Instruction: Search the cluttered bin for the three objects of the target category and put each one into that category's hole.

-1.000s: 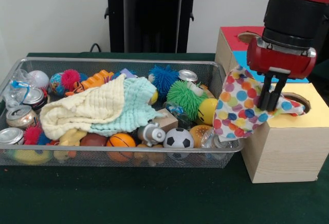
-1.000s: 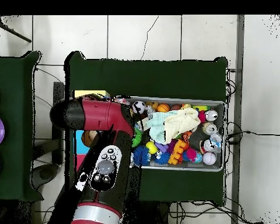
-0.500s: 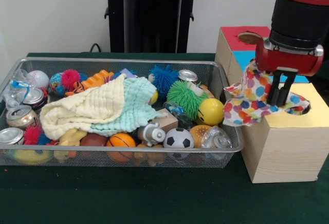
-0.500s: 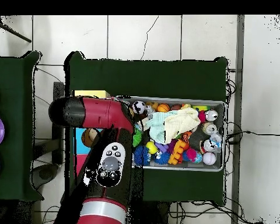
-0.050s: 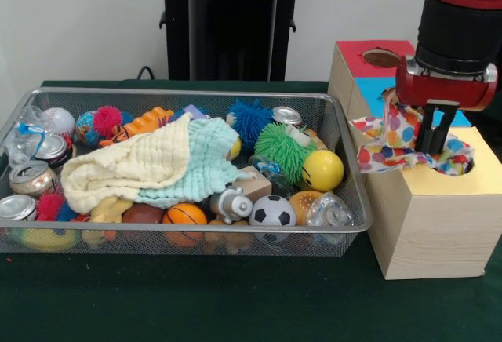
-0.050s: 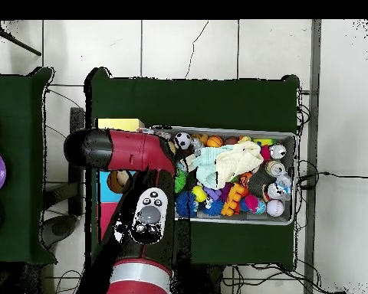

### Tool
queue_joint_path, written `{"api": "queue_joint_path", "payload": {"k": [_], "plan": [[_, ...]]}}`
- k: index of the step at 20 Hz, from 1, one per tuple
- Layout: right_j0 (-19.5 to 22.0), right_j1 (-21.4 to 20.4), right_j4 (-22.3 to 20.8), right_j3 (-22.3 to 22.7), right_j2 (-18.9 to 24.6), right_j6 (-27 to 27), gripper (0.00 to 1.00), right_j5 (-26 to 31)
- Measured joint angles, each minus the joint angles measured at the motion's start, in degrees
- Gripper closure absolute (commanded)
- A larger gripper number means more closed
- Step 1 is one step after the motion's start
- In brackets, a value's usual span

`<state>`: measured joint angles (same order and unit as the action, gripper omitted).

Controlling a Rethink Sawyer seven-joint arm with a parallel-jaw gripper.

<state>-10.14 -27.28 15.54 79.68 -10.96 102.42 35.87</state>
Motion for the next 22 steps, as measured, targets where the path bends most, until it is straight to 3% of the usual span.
{"api": "queue_joint_path", "payload": {"k": [4, 16, 22], "plan": [[-0.1, -0.6, 0.8, 1.4, 0.9, 0.0, 1.00, -1.6], [-3.0, 0.4, 4.1, 6.5, 1.3, 0.1, 1.00, -22.3], [-8.3, 4.1, 6.0, 5.9, -4.2, 0.1, 1.00, -26.7]]}}
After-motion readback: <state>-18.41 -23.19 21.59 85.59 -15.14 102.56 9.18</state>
